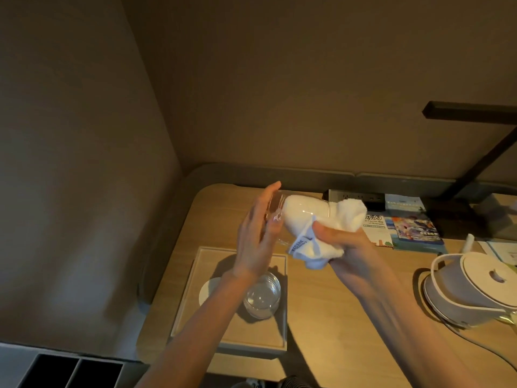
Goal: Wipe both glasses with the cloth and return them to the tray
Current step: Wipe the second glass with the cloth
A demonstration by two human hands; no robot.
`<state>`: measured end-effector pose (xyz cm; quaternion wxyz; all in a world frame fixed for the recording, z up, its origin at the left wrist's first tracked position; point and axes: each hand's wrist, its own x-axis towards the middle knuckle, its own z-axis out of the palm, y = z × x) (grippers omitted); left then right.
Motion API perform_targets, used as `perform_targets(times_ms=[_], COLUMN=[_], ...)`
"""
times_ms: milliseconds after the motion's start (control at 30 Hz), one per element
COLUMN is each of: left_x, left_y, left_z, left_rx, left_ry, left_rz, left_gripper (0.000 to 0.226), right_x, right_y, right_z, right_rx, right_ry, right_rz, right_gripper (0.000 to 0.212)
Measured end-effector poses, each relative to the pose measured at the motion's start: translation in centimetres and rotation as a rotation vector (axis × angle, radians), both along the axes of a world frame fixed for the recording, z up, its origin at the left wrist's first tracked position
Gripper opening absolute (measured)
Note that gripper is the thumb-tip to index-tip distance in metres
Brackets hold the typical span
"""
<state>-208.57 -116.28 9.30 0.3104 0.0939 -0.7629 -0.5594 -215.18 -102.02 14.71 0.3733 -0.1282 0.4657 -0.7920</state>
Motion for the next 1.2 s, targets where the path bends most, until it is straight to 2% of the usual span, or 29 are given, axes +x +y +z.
perform_targets(times_ms=[67,133,200,300,367,433,500,567,667,733,800,867,933,1000,1100,1200], left_x=[0.3,0.3,0.2,-0.2,-0.7,-0.9,-0.6,0.1,0.6,1.1,1.1,0.7,0.3,0.0,-0.2,-0.1], left_y=[-1.0,-1.3,-1.3,-1.0,-0.9,-0.6,0.0,0.7,0.8,0.4,-0.5,-1.3,-2.0,-2.3,-1.9,-1.1], left_z=[0.0,0.4,1.1,2.7,3.0,2.8,2.1,1.8,1.3,1.5,1.7,1.7,1.8,1.9,2.5,3.3], left_rx=[0.135,0.296,0.378,0.507,0.552,0.552,0.47,0.355,0.249,0.199,0.129,0.075,0.203,0.366,0.445,0.533], left_ry=[-0.033,-0.122,-0.191,-0.276,-0.384,-0.401,-0.344,-0.214,-0.068,-0.059,-0.13,-0.244,-0.308,-0.337,-0.48,-0.559], left_rz=[-0.106,-0.195,-0.212,-0.189,-0.164,-0.112,-0.039,0.002,-0.061,-0.149,-0.22,-0.269,-0.282,-0.253,-0.216,-0.192], left_gripper=[0.086,0.11,0.122,0.114,0.103,0.099,0.101,0.095,0.102,0.103,0.102,0.099,0.099,0.097,0.112,0.122], right_x=[0.6,0.8,0.7,0.8,1.0,0.9,0.6,0.4,-0.3,-0.5,0.0,0.7,1.1,1.2,1.6,2.4], right_y=[-0.1,0.1,0.5,0.9,0.8,0.8,0.9,1.2,1.5,1.3,0.8,0.4,0.5,0.7,0.9,0.9], right_z=[0.1,0.3,0.6,0.9,0.9,1.1,1.2,1.3,1.1,1.0,0.8,0.3,0.2,0.7,1.1,0.4], right_rx=[0.065,0.104,0.155,0.329,0.447,0.505,0.441,0.232,-0.066,-0.151,-0.147,-0.091,-0.017,0.08,0.245,0.373], right_ry=[0.1,0.2,0.332,0.559,0.701,0.741,0.594,0.286,-0.16,-0.265,-0.25,-0.193,-0.051,0.181,0.47,0.628], right_rz=[-0.07,-0.128,-0.182,-0.232,-0.178,-0.078,0.05,0.177,0.155,0.112,0.112,0.06,-0.045,-0.135,-0.205,-0.25], right_gripper=[0.055,0.054,0.053,0.05,0.047,0.045,0.047,0.051,0.063,0.062,0.058,0.061,0.066,0.05,0.044,0.043])
